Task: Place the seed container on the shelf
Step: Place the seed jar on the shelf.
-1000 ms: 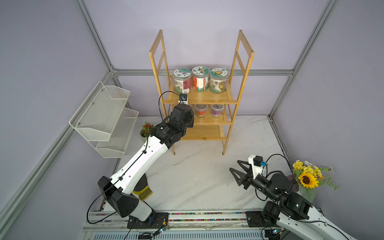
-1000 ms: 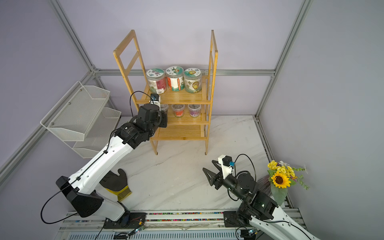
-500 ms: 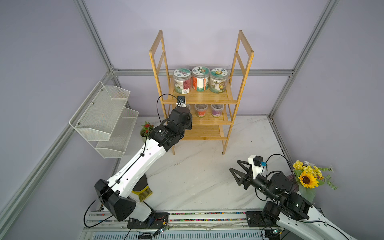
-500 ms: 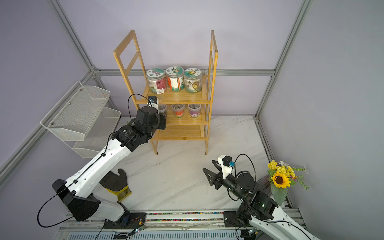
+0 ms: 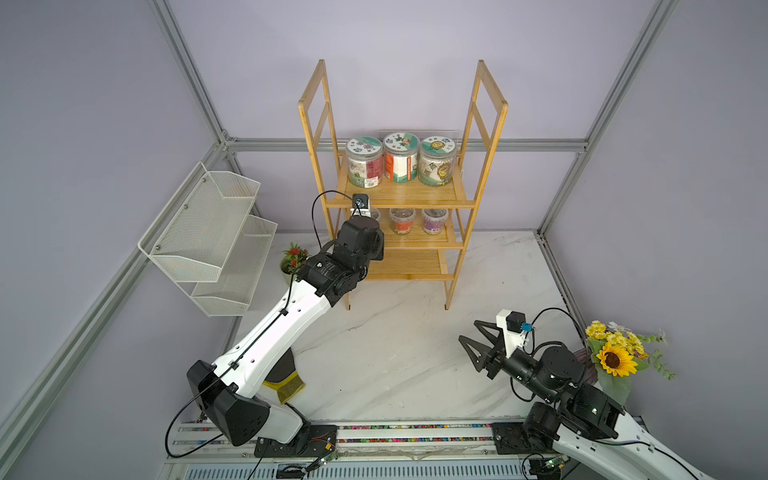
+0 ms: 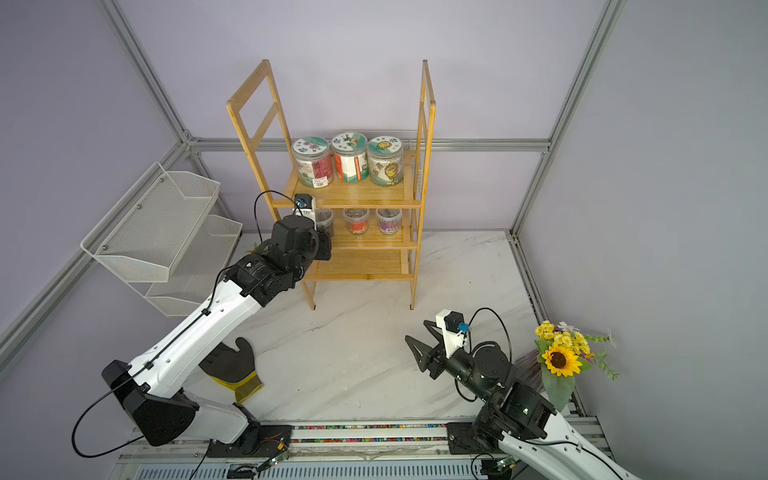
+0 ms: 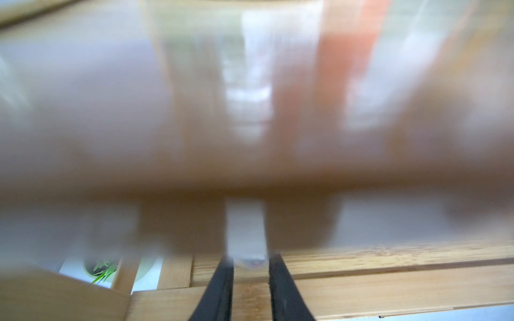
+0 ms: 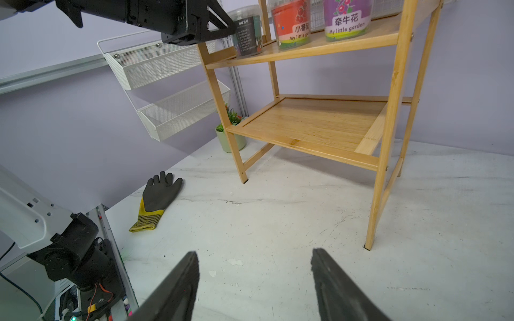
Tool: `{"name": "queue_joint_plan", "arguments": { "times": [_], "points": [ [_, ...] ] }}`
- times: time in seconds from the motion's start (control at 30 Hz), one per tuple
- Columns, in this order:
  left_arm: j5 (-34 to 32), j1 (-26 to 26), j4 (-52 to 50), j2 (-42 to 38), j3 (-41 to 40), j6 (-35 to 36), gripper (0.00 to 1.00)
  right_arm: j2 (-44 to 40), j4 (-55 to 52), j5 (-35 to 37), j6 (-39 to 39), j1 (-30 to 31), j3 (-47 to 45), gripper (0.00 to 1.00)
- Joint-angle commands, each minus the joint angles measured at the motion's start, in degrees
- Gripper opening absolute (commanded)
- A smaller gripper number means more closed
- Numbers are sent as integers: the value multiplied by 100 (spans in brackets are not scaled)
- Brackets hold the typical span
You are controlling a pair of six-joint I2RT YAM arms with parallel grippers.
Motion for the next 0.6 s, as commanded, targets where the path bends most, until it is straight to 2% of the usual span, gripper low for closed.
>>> {"name": "queue_joint_plan", "arguments": {
  "times": [0.0, 0.57],
  "points": [
    [209, 116, -616, 344, -236, -131, 25, -15, 54, 67, -21, 20, 12, 68],
    [419, 197, -781, 463, -242, -276, 25, 1, 54, 84, -81, 25, 11, 68]
  ]
}}
